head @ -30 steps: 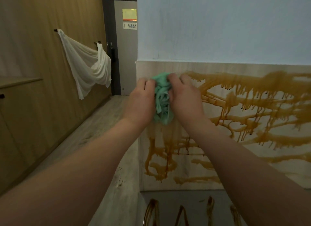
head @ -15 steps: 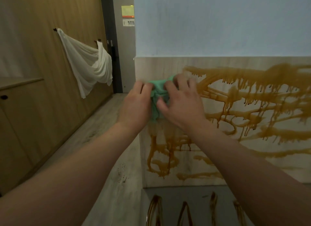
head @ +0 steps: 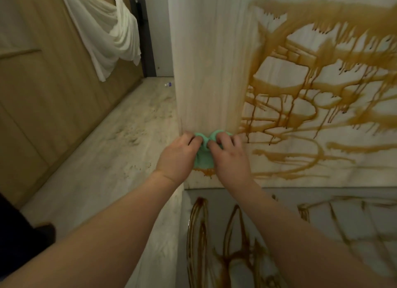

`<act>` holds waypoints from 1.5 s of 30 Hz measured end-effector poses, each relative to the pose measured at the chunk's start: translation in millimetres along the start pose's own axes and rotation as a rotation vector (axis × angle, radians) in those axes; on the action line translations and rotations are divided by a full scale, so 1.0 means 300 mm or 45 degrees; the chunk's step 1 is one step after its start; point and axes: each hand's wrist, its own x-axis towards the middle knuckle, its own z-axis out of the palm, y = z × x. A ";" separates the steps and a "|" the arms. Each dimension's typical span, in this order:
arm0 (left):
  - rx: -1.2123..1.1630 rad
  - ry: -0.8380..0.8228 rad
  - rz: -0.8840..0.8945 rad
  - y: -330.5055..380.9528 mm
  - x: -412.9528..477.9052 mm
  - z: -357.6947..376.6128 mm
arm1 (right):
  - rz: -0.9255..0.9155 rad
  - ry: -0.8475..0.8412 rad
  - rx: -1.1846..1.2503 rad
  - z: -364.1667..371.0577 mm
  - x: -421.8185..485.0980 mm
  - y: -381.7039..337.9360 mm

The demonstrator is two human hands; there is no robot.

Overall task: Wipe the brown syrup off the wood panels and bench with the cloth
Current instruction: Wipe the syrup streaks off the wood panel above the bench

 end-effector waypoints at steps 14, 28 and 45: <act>-0.180 -0.496 0.028 -0.068 -0.077 -0.078 | 1.423 -0.072 1.115 0.038 -0.078 -0.243; -0.432 -0.288 -0.789 -0.060 0.106 -0.141 | 2.092 -0.256 0.986 0.159 -0.034 -0.193; -0.194 -0.361 -0.906 -0.054 0.126 -0.126 | 2.339 -0.215 1.560 0.097 0.052 0.002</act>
